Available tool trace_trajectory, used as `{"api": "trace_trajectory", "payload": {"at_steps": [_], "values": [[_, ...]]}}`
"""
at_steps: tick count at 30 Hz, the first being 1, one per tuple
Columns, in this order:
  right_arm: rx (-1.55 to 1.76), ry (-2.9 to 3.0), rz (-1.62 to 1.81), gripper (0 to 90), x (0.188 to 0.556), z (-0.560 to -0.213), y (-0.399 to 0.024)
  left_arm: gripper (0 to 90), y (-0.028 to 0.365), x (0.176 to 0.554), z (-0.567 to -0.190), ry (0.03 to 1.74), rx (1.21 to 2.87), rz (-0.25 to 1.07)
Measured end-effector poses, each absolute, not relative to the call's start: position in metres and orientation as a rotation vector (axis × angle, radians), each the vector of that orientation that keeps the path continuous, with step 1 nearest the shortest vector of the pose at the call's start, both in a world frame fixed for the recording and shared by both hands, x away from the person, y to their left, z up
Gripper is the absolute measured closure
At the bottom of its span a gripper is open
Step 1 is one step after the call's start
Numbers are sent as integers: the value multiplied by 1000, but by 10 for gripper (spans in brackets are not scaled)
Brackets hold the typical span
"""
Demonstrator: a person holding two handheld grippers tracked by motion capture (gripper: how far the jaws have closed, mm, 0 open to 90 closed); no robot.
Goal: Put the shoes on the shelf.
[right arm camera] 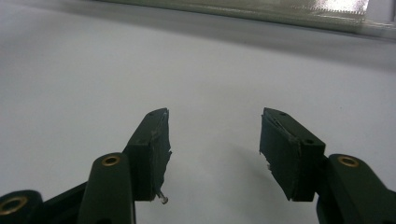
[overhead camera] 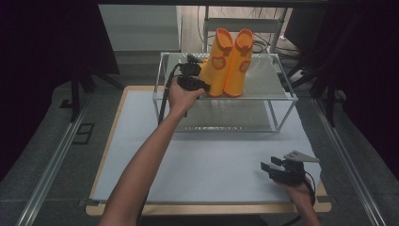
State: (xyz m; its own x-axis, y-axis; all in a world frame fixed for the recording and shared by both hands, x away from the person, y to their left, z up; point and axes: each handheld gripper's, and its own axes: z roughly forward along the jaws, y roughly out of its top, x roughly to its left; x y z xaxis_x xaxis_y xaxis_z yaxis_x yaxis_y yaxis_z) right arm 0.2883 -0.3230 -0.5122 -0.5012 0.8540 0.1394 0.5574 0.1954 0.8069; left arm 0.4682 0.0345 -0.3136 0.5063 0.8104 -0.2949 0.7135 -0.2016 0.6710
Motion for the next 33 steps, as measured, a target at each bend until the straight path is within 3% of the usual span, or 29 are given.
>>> {"api": "trace_trajectory", "payload": {"at_steps": [15, 26, 33], "values": [[1313, 2153, 1212, 423, 289, -513, -317, 898, 36, 468, -314, 1228, 1944, 122], [1330, 2132, 1220, 423, 289, -512, -323, 638, 64, 448, -306, 1158, 1905, 153], [1340, 2124, 1214, 423, 289, -511, -326, 526, 89, 426, -301, 1091, 1899, 144]]}}
